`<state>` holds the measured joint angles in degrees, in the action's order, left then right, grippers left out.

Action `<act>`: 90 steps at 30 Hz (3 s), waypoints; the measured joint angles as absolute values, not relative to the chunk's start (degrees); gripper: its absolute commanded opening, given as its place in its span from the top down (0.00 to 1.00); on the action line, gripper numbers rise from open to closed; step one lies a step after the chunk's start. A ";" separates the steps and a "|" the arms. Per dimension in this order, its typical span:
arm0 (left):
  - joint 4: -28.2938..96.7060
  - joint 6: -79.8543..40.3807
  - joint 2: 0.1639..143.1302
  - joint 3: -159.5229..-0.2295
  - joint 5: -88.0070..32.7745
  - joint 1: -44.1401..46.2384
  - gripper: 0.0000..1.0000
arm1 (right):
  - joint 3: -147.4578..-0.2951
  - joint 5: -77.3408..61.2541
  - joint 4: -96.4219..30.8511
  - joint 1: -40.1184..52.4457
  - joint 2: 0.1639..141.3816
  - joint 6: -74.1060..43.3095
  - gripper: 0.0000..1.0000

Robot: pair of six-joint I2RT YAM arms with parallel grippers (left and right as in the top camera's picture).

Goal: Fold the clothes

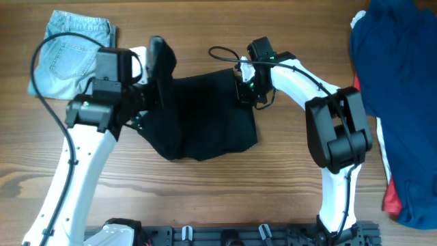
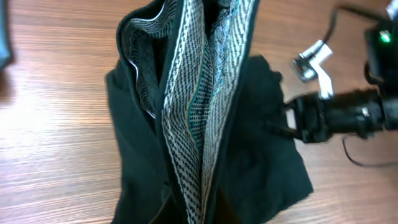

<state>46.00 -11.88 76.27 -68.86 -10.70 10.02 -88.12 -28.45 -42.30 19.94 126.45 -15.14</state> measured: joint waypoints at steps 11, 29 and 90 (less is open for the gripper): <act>35.16 -16.75 89.89 -68.90 -10.28 20.88 0.96 | -88.12 -28.47 -42.11 19.94 126.45 -16.29 0.96; 24.56 -25.04 102.98 -68.97 -11.31 27.77 0.51 | -95.18 -32.14 -42.98 4.19 104.99 -18.22 0.47; 29.43 -33.82 108.92 -69.69 -2.24 44.12 0.92 | -95.70 -26.94 -48.07 -0.16 101.45 -17.69 0.22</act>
